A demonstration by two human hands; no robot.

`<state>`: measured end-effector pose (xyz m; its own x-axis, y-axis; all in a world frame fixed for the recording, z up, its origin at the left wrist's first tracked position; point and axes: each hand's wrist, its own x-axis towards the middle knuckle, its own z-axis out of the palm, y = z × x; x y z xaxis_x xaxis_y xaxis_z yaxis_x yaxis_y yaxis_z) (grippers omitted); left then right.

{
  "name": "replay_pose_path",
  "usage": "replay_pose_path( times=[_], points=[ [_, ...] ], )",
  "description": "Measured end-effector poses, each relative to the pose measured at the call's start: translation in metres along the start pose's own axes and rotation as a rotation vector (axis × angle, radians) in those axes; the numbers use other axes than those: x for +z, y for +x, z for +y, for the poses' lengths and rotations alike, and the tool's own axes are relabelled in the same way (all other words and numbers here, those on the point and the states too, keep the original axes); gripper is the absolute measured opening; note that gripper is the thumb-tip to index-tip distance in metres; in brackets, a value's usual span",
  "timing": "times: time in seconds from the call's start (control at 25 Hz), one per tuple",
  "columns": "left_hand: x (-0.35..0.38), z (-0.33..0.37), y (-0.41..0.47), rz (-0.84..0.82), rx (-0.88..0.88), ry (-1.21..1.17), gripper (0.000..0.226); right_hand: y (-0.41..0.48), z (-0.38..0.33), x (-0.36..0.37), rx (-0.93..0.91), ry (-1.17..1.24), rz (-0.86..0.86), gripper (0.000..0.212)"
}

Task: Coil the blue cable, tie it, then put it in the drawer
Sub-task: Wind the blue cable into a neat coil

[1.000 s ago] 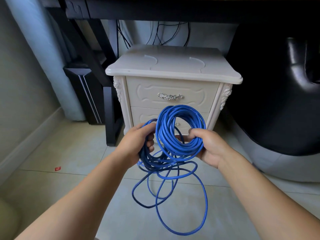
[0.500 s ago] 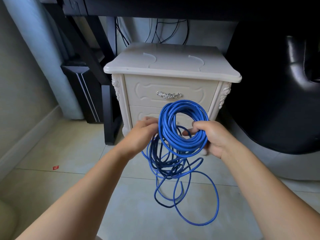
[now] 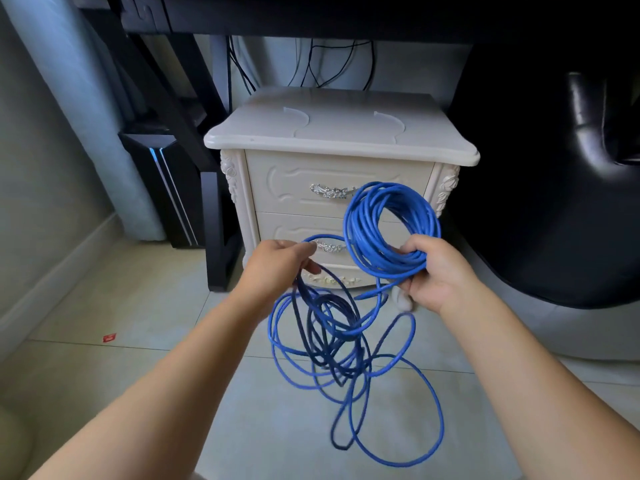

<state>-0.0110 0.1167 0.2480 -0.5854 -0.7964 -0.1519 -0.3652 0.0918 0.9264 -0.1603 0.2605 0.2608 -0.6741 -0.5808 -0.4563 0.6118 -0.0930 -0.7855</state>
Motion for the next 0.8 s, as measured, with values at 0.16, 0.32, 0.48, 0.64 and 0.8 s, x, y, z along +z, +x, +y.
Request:
replay_pose_path(
  times=[0.16, 0.32, 0.48, 0.64, 0.8],
  points=[
    [-0.006, 0.005, -0.002, -0.001, 0.025, -0.086, 0.037, 0.001, 0.002, -0.003, -0.163, -0.238, 0.094, 0.016],
    [-0.006, 0.005, 0.001, -0.13, 0.05, -0.345, 0.037, -0.004, 0.013, 0.005, -0.505, -0.803, 0.149, 0.016],
    [-0.007, -0.001, -0.001, -0.379, 0.054, -0.536, 0.033, -0.006, 0.026, 0.008, -0.613, -1.116, 0.213, 0.019],
    [-0.005, 0.001, -0.007, -0.429, 0.233, -0.37, 0.052, -0.015, 0.033, 0.017, -0.662, -1.213, 0.187, 0.016],
    [-0.008, 0.005, -0.014, -0.414, 0.341, -0.23, 0.062, -0.021, 0.04, 0.021, -0.677, -1.32, 0.053, 0.017]
  ],
)
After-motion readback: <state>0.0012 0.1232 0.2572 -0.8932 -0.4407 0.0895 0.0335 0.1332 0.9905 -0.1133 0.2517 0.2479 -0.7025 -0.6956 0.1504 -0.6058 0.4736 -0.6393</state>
